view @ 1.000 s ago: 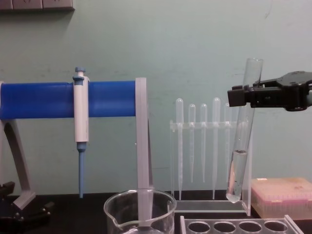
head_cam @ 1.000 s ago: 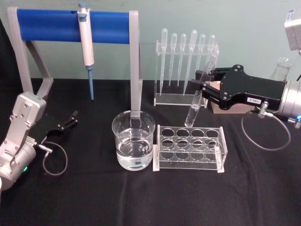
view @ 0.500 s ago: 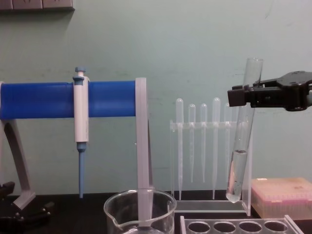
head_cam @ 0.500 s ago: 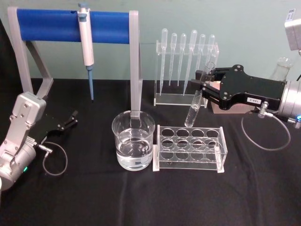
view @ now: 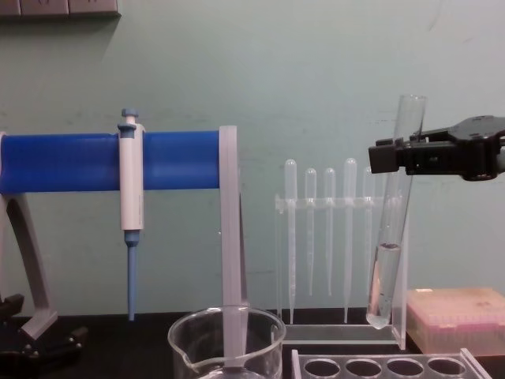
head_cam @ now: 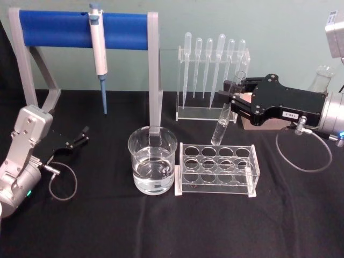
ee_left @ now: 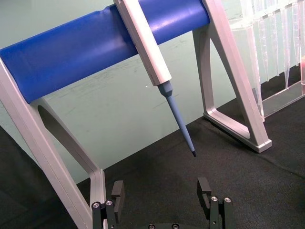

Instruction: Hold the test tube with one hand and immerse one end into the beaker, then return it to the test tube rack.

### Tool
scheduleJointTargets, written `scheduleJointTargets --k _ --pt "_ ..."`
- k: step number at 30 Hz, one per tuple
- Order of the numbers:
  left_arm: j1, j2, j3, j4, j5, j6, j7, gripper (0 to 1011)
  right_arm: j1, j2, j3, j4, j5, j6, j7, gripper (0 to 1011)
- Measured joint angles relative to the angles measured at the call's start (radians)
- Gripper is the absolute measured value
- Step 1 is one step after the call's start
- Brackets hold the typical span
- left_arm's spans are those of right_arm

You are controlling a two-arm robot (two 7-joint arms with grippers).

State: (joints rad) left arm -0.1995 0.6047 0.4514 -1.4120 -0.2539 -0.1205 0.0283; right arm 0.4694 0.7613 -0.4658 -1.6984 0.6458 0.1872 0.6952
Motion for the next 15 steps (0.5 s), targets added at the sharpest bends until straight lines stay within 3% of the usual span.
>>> scheduleJointTargets --k 15 --pt "0.0 0.0 0.0 0.0 0.0 0.0 0.0 1000 0.0 0.0 0.0 0.0 0.0 0.0 0.0 225"
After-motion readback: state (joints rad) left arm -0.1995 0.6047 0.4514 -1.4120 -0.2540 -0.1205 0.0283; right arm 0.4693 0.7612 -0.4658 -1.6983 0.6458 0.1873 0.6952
